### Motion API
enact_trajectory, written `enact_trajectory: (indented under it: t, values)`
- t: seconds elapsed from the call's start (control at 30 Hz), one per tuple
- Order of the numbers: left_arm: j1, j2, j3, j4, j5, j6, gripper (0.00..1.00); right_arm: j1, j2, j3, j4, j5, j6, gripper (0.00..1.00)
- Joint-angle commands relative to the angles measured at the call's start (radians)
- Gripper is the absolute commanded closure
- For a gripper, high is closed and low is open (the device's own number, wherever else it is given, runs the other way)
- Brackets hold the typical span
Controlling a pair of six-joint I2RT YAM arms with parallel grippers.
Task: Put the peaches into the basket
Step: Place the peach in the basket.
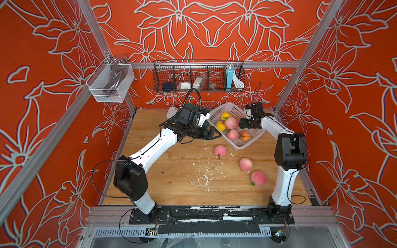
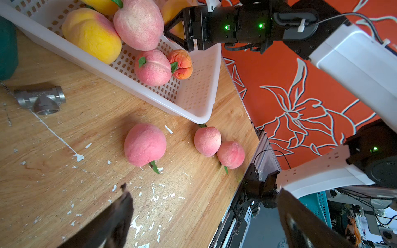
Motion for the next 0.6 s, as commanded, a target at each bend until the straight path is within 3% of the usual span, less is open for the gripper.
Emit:
enact_trajectory:
  t: [0.0,0.57]
  values:
    - [-0.002,-0.006,-0.008,0.017,0.014,0.012,0.02,-0.008,0.027,0.007,0.002,-0.008,0.017,0.26]
    - [0.001,-0.012,-0.017,0.023,0.002,0.002,0.02,-0.011,0.043,0.012,0.005,-0.007,0.021,0.21]
